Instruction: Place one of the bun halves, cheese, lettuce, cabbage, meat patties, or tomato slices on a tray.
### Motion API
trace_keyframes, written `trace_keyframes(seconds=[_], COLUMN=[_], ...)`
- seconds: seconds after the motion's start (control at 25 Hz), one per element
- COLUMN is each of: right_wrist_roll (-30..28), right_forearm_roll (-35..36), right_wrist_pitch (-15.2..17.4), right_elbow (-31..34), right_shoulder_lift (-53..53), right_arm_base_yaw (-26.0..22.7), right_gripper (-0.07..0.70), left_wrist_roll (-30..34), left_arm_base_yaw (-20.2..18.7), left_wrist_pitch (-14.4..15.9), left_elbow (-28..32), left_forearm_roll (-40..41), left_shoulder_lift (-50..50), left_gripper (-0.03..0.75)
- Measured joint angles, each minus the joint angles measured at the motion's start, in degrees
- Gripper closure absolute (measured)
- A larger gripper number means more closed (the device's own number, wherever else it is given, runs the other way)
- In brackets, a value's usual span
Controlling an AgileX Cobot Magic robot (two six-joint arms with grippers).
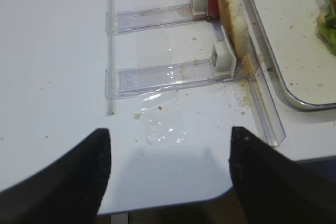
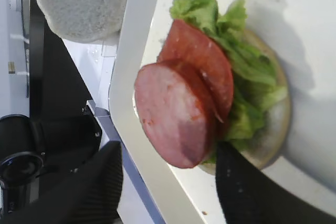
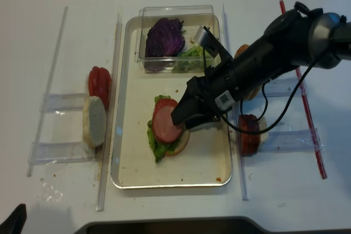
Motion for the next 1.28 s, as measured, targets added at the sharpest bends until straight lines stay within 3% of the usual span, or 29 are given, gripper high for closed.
trace_keyframes(seconds=[0.56, 0.8, 1.0, 1.28], right_wrist_roll=[4.4, 10.0, 15.2, 23.1], right_forearm_roll=[-5.6, -11.3, -14.4, -20.7], right_wrist_pitch=[0.0, 1.6, 5.2, 6.0], right_elbow=[-1.2, -4.9, -9.1, -15.4], right_shoulder_lift=[-5.0, -6.8, -7.6, -7.6], right_arm_base_yaw=[0.0, 0.0, 0.0, 0.0], right_gripper=[0.211, 0.211, 0.211, 0.211], left_wrist_roll=[0.0, 0.0, 0.0, 0.0], left_arm_base_yaw=[0.0, 0.0, 0.0, 0.0], left_wrist_pitch=[0.0, 0.0, 0.0, 0.0], left_elbow=[0.0, 0.0, 0.0, 0.0], left_forearm_roll=[0.0, 0.0, 0.0, 0.0], left_shoulder_lift=[0.0, 0.0, 0.0, 0.0], left_gripper=[0.276, 0.276, 0.276, 0.276])
